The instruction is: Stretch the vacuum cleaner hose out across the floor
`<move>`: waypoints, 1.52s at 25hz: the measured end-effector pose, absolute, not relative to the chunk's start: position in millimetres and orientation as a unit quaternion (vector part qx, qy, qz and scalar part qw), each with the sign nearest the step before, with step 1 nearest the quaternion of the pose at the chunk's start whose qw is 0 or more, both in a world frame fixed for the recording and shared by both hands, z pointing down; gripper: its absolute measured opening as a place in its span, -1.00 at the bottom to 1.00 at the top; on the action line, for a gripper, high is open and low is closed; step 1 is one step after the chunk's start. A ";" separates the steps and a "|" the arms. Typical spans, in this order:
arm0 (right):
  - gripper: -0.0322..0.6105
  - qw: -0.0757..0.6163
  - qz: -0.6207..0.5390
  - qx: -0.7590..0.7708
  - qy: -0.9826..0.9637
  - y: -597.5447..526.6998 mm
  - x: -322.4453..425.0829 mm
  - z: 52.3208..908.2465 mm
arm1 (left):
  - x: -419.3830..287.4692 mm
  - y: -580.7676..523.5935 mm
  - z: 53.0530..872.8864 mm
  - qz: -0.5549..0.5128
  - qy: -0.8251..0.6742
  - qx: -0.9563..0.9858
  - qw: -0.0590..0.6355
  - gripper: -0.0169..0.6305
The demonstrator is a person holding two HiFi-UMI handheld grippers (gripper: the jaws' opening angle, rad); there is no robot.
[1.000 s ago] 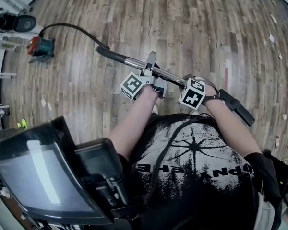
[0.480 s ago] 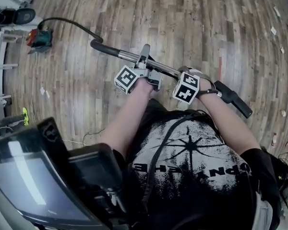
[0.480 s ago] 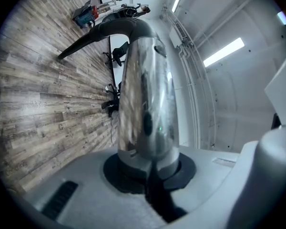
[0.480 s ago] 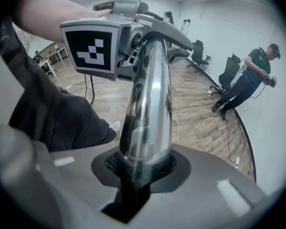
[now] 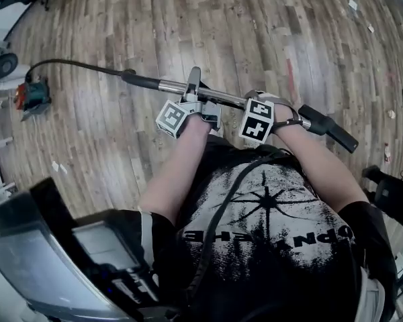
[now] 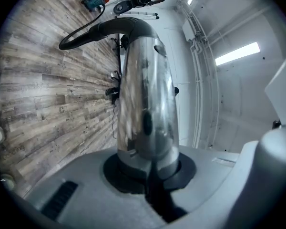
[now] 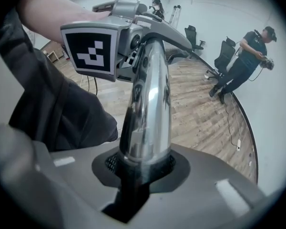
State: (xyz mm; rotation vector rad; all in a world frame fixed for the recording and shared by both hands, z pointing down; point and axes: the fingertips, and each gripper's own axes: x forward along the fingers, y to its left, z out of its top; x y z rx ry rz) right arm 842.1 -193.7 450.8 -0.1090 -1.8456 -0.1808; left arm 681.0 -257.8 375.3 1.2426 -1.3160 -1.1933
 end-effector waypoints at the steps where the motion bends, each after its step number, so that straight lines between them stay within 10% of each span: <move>1: -0.62 0.602 -0.076 -0.045 -0.793 -196.5 840.0 453.9 | 678.4 -260.9 381.3 -0.487 -0.533 0.507 0.471 -0.83; 38: -0.62 0.595 -0.067 -0.047 -0.800 -224.8 955.1 489.7 | 798.4 -292.2 412.7 -0.448 -0.548 0.543 0.452 -0.73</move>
